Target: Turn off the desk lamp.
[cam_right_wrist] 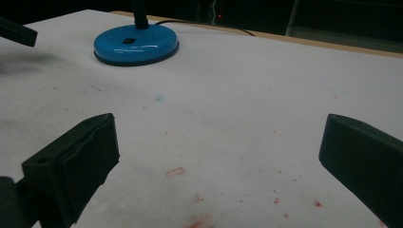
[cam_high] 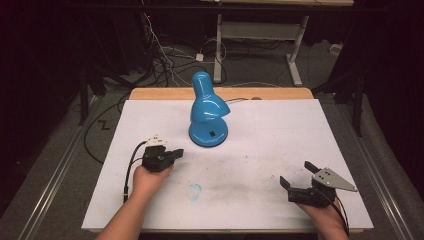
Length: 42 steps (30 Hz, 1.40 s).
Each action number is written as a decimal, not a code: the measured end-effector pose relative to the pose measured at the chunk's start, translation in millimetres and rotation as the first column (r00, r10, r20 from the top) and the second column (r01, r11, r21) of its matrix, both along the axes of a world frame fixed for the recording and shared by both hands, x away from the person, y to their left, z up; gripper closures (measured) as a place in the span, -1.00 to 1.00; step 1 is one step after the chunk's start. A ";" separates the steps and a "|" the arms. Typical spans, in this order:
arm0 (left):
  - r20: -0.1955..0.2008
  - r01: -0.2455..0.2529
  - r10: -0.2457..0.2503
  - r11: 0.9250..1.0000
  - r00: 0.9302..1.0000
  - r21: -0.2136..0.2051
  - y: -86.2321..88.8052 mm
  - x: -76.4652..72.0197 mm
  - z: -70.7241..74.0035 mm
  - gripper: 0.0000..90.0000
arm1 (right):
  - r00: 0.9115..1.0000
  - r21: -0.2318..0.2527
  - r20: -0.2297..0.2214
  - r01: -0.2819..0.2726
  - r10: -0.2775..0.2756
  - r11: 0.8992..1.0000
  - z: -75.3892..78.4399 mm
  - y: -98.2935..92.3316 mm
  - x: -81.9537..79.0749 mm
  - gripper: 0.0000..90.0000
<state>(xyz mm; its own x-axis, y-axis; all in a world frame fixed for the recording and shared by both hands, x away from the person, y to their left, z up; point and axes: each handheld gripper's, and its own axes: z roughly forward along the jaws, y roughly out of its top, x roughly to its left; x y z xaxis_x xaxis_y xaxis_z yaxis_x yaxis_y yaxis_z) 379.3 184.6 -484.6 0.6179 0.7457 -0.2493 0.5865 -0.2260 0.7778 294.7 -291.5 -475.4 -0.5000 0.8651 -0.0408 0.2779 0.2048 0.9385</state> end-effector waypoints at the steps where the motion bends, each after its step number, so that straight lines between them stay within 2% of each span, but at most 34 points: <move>1: 0.001 -0.004 0.004 1.000 1.000 0.007 1.1 -4.1 -1.2 0.96 | 1.000 0.005 -0.007 0.005 -0.005 1.000 -0.3 0.5 -0.5 -0.99; 6: 0.004 -0.012 0.012 1.000 1.000 0.022 6.4 -24.6 -4.3 0.96 | 1.000 -0.002 -0.004 0.005 -0.005 1.000 -1.3 -1.1 -0.9 -0.99; 9: 0.001 -0.009 0.009 1.000 1.000 0.017 8.9 -38.3 -4.6 0.96 | 1.000 -0.003 -0.005 0.007 -0.007 1.000 -1.4 -1.1 -1.8 -0.99; 12: 0.015 0.000 -0.001 0.999 1.000 0.034 10.8 -53.6 -2.0 0.96 | 1.000 -0.002 0.002 0.007 -0.007 1.000 -0.5 -2.2 -2.1 -0.99; 15: 0.019 0.009 -0.008 1.000 1.000 -0.008 16.5 -68.9 -1.3 0.96 | 1.000 -0.001 0.003 0.011 -0.011 1.000 -0.1 -2.8 -3.3 -0.99; 19: 0.029 0.012 -0.011 1.000 1.000 -0.016 23.7 -82.8 -4.0 0.96 | 1.000 -0.005 0.000 0.011 -0.011 1.000 -0.6 -2.0 -3.3 -0.99; 20: 0.029 0.013 -0.012 1.000 1.000 -0.014 24.7 -84.7 -4.7 0.96 | 1.000 -0.007 -0.001 0.009 -0.009 1.000 -0.6 -1.2 -3.5 -0.99; 23: 0.052 0.006 -0.007 1.000 0.999 0.024 23.9 -85.8 -3.3 0.96 | 1.000 -0.012 0.001 0.002 -0.002 1.000 -0.1 1.1 -3.9 -0.99; 31: 0.052 0.004 -0.005 1.000 0.999 0.021 25.6 -82.2 -5.6 0.95 | 1.000 -0.023 0.002 -0.008 0.008 1.000 -0.7 5.3 -2.4 -0.99; 33: 0.042 -0.003 0.002 1.000 0.999 0.022 26.5 -80.7 -6.4 0.74 | 1.000 -0.022 -0.001 -0.007 0.007 1.000 -1.1 5.8 -2.7 -0.99; 38: 0.052 -0.032 0.029 0.998 0.998 0.059 25.4 -79.4 -6.2 0.16 | 1.000 -0.028 -0.002 -0.005 0.005 1.000 -1.4 5.8 -3.5 -0.99; 40: 0.036 -0.024 0.022 0.998 0.999 0.063 24.9 -78.1 -7.7 -0.11 | 1.000 -0.028 0.000 -0.005 0.005 1.000 -1.4 5.5 -3.6 -0.99; 42: 0.034 -0.021 0.019 0.997 0.999 0.071 24.7 -77.4 -9.6 -0.29 | 1.000 -0.029 -0.001 -0.005 0.005 1.000 -1.4 5.2 -3.6 -0.99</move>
